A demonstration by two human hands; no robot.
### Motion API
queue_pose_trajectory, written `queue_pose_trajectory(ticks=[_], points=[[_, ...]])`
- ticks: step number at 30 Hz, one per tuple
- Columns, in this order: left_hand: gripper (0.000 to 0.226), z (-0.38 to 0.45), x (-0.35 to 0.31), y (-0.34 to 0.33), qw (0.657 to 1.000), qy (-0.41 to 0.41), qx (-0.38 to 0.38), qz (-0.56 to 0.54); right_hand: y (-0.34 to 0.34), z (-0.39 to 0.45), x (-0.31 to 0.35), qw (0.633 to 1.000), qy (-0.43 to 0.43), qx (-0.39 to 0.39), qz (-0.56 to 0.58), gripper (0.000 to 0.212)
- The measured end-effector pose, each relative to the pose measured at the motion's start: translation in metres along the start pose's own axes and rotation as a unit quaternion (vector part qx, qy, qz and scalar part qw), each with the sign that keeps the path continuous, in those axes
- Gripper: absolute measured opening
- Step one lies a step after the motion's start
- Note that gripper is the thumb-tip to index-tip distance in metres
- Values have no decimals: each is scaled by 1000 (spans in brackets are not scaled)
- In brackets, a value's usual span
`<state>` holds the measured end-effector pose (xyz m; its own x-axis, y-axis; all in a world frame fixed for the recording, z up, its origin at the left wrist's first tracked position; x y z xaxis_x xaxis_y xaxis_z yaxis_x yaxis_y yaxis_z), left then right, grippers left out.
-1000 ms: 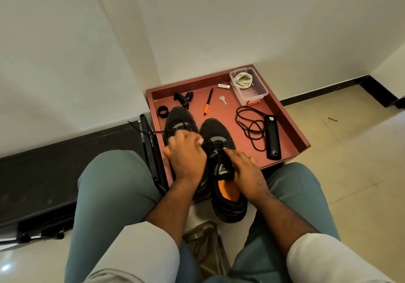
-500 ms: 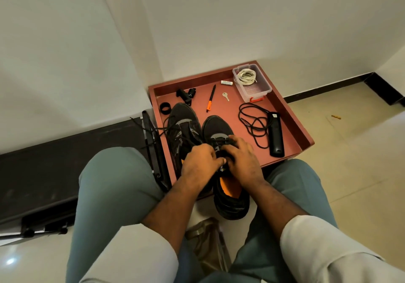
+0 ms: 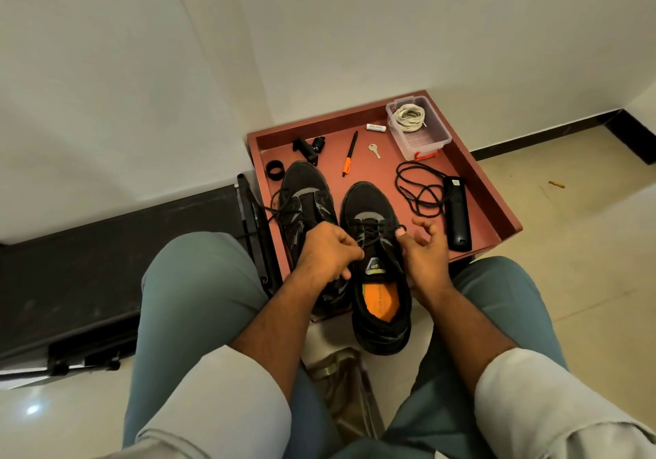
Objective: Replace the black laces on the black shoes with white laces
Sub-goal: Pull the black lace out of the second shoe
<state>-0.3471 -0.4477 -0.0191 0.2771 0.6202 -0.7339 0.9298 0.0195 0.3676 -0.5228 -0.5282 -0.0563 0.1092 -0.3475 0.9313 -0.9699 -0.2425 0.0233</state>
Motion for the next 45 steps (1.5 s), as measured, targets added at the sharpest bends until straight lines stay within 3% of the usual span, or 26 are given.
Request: queue_pose_trajectory(ticks=[2, 4, 5, 6, 7, 9, 11, 12, 13, 15, 17, 19, 21, 23, 24, 25, 26, 29, 31, 33, 35, 37, 40, 42, 43, 45], points=[[10, 1, 0, 1, 1000, -14, -7, -8, -10, -7, 26, 963, 108, 42, -243, 38], [15, 0, -2, 1, 999, -35, -11, -14, -36, -16, 40, 860, 197, 100, -460, 36], [17, 0, -2, 1, 999, -41, -12, -16, -48, -19, 39, 807, 203, 125, -541, 31], [19, -1, -2, 1, 999, -44, -10, -16, -54, -19, 34, 777, 195, 137, -583, 26], [21, -1, -2, 1, 999, -42, -8, -16, -56, -19, 31, 773, 188, 136, -590, 22], [25, -1, 1, 1, 999, -31, -4, -20, -48, -18, 35, 837, 196, 108, -499, 14], [28, 1, 2, 1, 999, -27, -3, -20, -16, -16, 43, 937, 164, 11, -308, 9], [29, 1, 3, 1, 999, -27, -4, -20, 5, -16, 43, 974, 121, -52, -182, 9], [30, 1, 3, 1, 999, -28, -7, -21, 29, -15, 36, 989, 73, -116, -57, 11], [29, 1, 4, 0, 999, -29, -12, -22, 64, -17, 25, 976, 4, -204, 71, 13], [28, 1, 4, -1, 999, -28, -12, -23, 79, -20, 38, 973, 50, -214, -69, 16], [27, 1, 3, -1, 999, -27, -10, -19, 53, -25, 62, 936, 165, -148, -273, 27], [28, 0, 3, -1, 999, -31, -7, -15, 2, -30, 70, 884, 237, -26, -401, 30], [29, 0, 2, -2, 999, -39, -3, -12, -43, -31, 55, 795, 245, 76, -550, 31], [30, 0, 3, -3, 999, -43, -3, -9, -54, -32, 45, 768, 227, 95, -591, 29], [31, 0, 3, -3, 999, -45, -3, -8, -56, -28, 35, 768, 212, 98, -596, 25], [32, 0, 3, -3, 999, -46, -4, -9, -54, -29, 35, 792, 222, 90, -561, 19], [32, -1, 5, -2, 999, -50, -5, -9, -26, -29, 54, 909, 248, 32, -333, 7], [31, -1, 5, -1, 998, -53, -11, -12, 18, -19, 63, 965, 188, -88, -161, 9], [29, 1, 4, -1, 998, -53, -14, -15, 69, -11, 67, 962, 137, -236, 9, 10], [26, 2, 1, -1, 998, -57, -17, -15, 101, -10, 73, 935, 133, -310, 107, 9], [26, 2, -1, -2, 998, -61, -19, -16, 108, -13, 81, 940, 149, -305, 48, 15], [28, 2, -1, -2, 998, -63, -19, -17, 57, -23, 84, 940, 193, -175, -220, 56], [30, 1, -1, -2, 998, -62, -20, -15, 3, -25, 63, 895, 192, -22, -403, 58], [31, 0, -1, -2, 998, -61, -21, -14, -20, -25, 47, 855, 173, 49, -487, 53], [32, -1, -1, -2, 998, -63, -22, -14, -44, -26, 30, 796, 171, 111, -570, 38]])
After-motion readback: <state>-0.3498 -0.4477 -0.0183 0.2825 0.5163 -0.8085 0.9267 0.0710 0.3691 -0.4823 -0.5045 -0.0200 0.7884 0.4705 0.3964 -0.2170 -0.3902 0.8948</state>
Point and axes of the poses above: each hand's wrist, its own z-axis towards the middle knuckle, its own y-axis out of the back of the hand, x = y × z, the point moved 8 cm from there along z, towards the middle knuckle, and after that the axes turned 9 degrees about x, right-handed, at the moved point
